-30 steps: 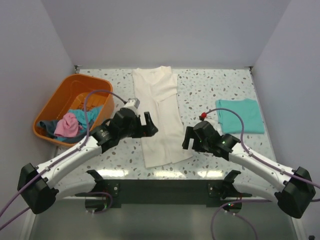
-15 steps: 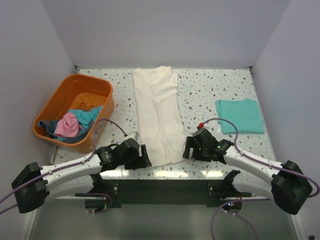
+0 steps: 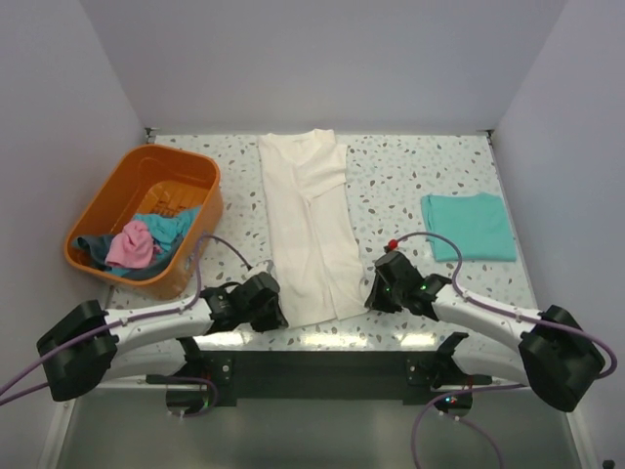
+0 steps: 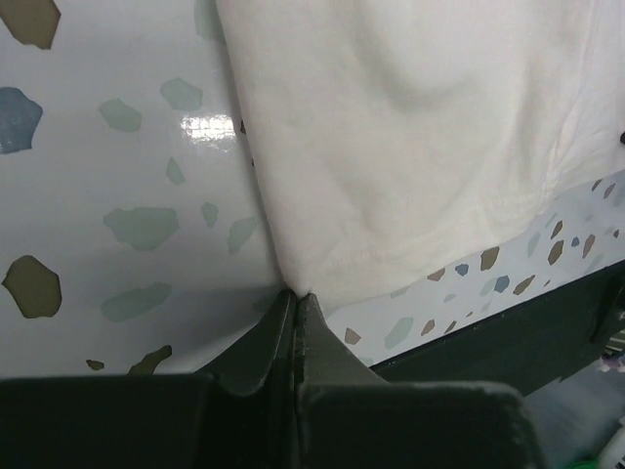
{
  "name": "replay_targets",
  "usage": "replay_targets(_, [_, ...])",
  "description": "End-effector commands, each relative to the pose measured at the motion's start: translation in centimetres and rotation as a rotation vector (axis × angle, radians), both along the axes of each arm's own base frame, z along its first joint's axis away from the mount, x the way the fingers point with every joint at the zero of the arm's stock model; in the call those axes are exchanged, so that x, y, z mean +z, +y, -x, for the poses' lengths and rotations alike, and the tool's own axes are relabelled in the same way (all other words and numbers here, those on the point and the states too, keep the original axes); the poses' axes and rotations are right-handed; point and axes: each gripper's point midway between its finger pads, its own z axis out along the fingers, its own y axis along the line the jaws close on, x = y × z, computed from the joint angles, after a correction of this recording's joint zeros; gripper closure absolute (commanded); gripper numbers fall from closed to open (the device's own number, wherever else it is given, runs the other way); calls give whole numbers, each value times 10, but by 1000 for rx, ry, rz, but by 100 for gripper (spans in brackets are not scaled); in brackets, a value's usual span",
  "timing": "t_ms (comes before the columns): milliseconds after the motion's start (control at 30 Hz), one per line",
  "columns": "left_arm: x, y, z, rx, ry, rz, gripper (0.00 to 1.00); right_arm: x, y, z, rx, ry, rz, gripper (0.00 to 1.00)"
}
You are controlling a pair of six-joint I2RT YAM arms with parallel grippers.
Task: Fold and stack the t-shirts
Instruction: Fold the tshirt
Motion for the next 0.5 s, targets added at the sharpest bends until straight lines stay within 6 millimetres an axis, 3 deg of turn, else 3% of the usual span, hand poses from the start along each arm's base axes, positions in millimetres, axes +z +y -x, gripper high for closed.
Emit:
replay_targets(0, [6, -8, -12, 45, -55, 50, 100, -5, -6, 2, -17, 8, 14, 92])
replay_targets(133, [7, -5, -9, 33, -62, 34, 100, 2, -6, 13, 15, 16, -18, 99])
replay_targets(300, [3, -1, 17, -25, -10, 70, 100, 7, -12, 36, 43, 30, -75, 100])
replay_targets(467, [14, -10, 32, -78, 3, 123, 100, 3, -15, 61, 61, 86, -98, 100])
